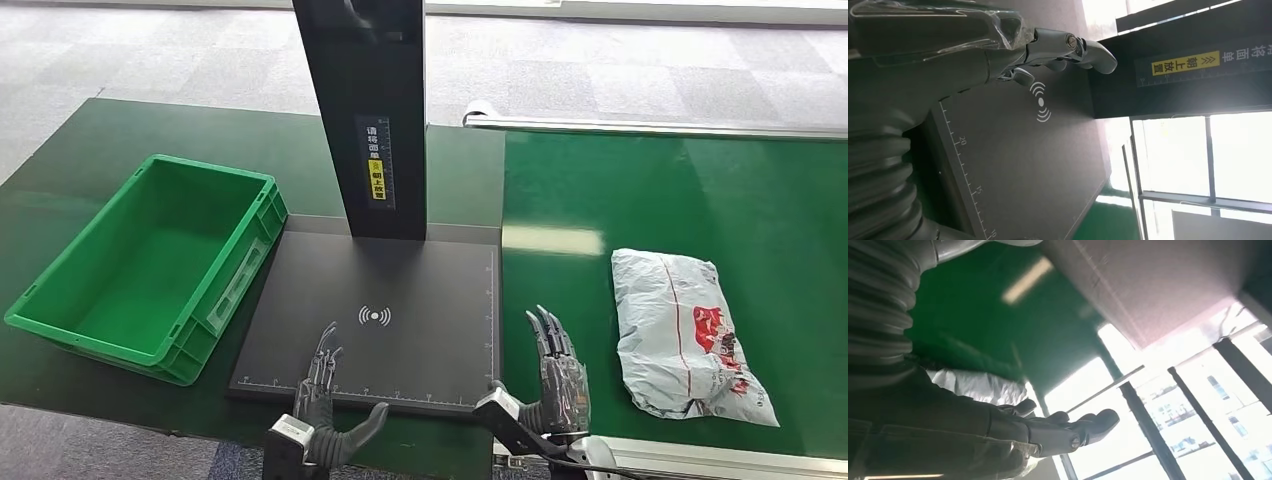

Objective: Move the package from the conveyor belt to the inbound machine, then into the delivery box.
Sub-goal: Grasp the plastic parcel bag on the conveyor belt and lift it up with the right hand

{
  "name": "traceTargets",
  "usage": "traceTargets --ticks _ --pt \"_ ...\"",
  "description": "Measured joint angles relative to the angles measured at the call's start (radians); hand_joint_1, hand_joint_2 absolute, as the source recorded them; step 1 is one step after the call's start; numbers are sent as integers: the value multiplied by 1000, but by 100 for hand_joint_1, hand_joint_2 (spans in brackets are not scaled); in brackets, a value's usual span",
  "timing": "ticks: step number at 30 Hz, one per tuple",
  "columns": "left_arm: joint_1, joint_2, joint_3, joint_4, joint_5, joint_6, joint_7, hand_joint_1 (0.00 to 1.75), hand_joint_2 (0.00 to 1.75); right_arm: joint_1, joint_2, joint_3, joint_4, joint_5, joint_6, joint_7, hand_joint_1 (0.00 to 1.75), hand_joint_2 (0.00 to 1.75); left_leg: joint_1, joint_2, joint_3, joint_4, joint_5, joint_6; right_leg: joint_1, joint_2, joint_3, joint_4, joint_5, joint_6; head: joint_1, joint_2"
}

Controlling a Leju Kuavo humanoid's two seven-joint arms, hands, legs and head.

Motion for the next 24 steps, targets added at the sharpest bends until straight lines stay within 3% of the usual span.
traceTargets --ticks 4,9,15,24 --pt "17 1 -20 -4 -4 14 0 0 175 28 -35 -60 -35 133 42 87 0 175 -1 -2 0 0 0 1 -1 -2 2 0 -1 1 0 0" --pt "17 2 -47 -5 -21 37 0 0 175 138 -52 -191 -180 275 85 117 0 175 -2 -4 -1 0 -1 2 -2 -3 1 0 -1 2 0 0" --pt "14 5 -55 -5 -15 41 0 0 175 241 -58 -342 -327 308 101 103 0 175 -2 -3 -2 0 -3 2 -2 -3 1 0 -2 2 0 0" --pt "13 8 -62 -11 -10 41 0 0 175 296 -58 -437 -406 322 103 95 0 175 -2 -4 -1 0 -3 2 -2 -3 1 0 -2 2 0 0"
